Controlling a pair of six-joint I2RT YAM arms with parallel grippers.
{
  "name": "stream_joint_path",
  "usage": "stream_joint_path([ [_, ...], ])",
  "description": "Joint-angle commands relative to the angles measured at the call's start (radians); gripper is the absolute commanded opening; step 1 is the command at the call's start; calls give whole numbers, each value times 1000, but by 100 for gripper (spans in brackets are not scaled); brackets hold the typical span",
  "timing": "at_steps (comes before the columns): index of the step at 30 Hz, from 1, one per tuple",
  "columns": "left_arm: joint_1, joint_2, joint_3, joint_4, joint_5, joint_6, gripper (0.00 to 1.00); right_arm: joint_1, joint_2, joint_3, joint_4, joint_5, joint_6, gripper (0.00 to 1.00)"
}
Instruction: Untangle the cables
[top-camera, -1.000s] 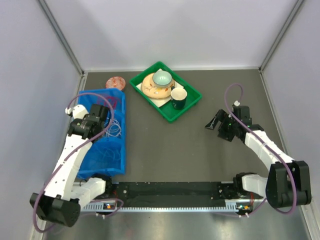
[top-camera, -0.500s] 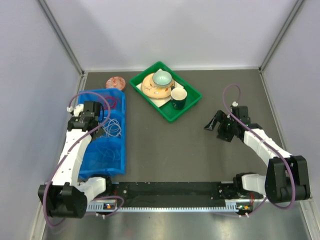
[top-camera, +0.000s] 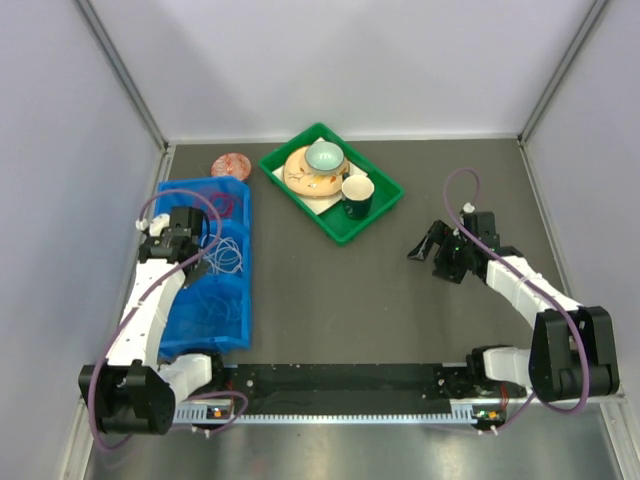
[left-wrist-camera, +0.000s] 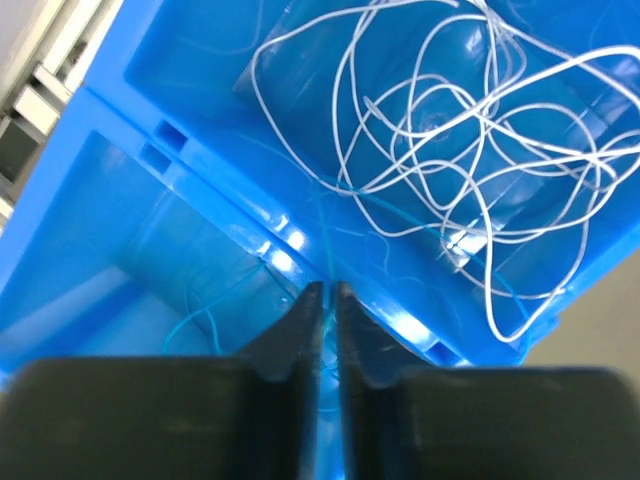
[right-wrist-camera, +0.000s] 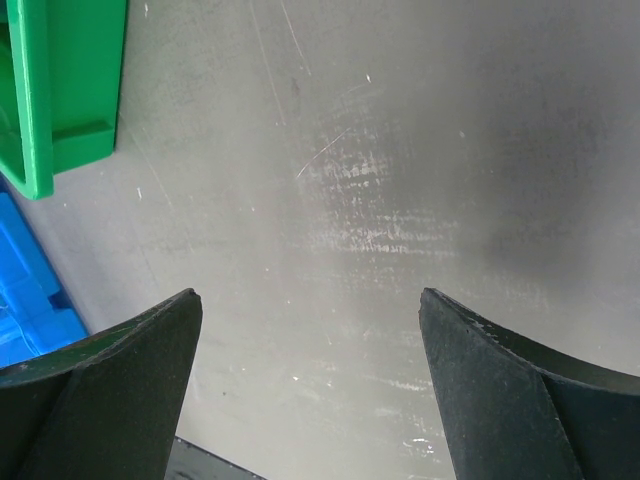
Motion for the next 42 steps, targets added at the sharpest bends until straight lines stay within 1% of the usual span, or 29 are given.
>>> stream_joint_path([
  [1, 6, -42, 16, -10, -28, -7, 0, -8, 6, 19, 41, -10, -21, 89],
  [4, 7, -55, 42, -38, -35, -3, 0, -8, 6, 19, 41, -12, -21, 89],
  [7, 7, -84, 105, -87, -57, 6, 0, -8, 4, 14, 42, -10, -21, 89],
  [9, 6, -124, 180, -111, -62, 25, 0, -8, 1, 11, 41, -10, -23, 89],
  [12, 6, -176, 284, -145, -48, 88, 0, -8, 4, 11, 42, -10, -20, 89],
  [13, 7, -186, 304, -151, -36, 133, 0, -8, 6, 11, 44, -10, -23, 89],
  [17, 7, -204, 385, -260, -6, 167, 0, -8, 16, 17, 47, -13, -21, 89],
  [20, 6, -238, 401, -285, 30, 174, 0, -8, 24, 22, 50, -18, -20, 89],
  [22, 6, -255, 406, -308, 30, 175, 0, -8, 27, 25, 53, -21, -20, 88],
  [28, 7, -249, 395, -453, -28, 89, 0, -8, 30, 26, 53, -27, -21, 88],
  [29, 7, -250, 393, -469, -64, 77, 0, -7, 30, 28, 53, -29, -20, 88],
  [31, 6, -255, 386, -495, -91, 63, 0, -8, 32, 25, 55, -30, -20, 88],
  [37, 6, -279, 422, -496, -68, 22, 0, -7, 35, 26, 53, -39, -21, 88],
  [42, 6, -307, 430, -496, -80, -3, 0, -10, 36, 31, 53, -43, -23, 88],
])
